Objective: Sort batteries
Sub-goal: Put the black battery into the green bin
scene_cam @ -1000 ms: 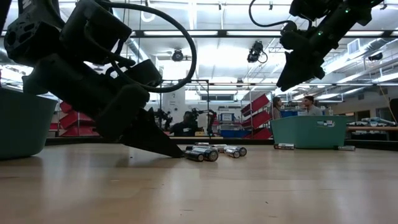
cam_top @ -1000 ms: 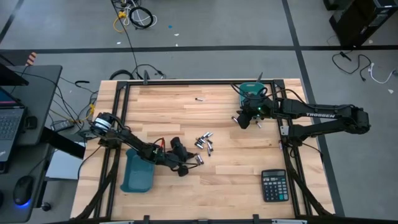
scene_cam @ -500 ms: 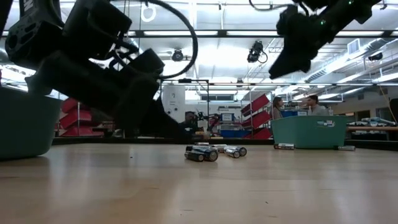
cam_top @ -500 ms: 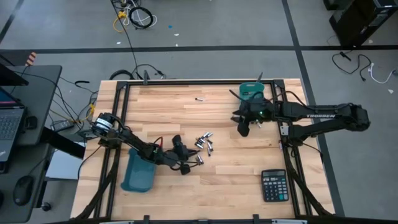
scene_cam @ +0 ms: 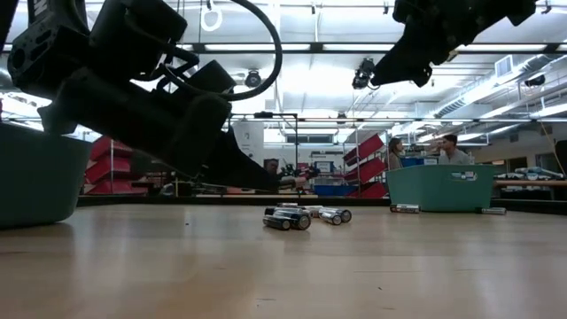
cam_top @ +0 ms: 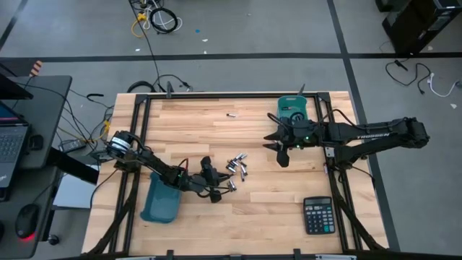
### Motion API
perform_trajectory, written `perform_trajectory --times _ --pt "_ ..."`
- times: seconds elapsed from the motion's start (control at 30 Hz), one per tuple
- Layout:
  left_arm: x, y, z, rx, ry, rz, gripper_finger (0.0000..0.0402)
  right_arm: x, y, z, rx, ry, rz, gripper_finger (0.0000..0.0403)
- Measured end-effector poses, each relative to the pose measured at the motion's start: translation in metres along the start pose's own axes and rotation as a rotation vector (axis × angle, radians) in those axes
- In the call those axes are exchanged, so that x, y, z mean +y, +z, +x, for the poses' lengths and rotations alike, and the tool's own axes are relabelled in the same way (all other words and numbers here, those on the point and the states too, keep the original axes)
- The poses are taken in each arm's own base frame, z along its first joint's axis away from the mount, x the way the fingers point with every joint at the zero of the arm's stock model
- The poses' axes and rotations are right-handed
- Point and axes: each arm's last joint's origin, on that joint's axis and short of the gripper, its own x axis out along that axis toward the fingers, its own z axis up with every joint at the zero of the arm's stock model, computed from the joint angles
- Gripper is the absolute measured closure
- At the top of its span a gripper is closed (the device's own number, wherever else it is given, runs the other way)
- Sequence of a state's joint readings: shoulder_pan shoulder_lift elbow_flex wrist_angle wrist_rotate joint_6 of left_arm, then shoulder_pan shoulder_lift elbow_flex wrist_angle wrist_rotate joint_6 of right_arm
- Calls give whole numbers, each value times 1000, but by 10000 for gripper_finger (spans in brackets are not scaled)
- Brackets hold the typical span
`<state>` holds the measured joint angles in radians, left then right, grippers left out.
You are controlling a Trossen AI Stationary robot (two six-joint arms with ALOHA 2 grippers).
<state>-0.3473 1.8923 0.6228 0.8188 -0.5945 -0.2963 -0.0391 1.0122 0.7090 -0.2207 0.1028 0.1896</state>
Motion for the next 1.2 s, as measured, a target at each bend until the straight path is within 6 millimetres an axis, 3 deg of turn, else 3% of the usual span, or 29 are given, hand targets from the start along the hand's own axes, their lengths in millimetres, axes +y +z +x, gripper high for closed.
perform_trajectory --times 0.7,0.9,1.2 --pt "1 13 -6 -19 19 0 387 0 0 0 -6 -7 2 272" --pt "1 29 -13 -76 5 31 387 0 1 0 -12 -7 1 272" --pt "-2 64 -24 -313 -16 102 387 10 7 -1 -87 48 -64 272"
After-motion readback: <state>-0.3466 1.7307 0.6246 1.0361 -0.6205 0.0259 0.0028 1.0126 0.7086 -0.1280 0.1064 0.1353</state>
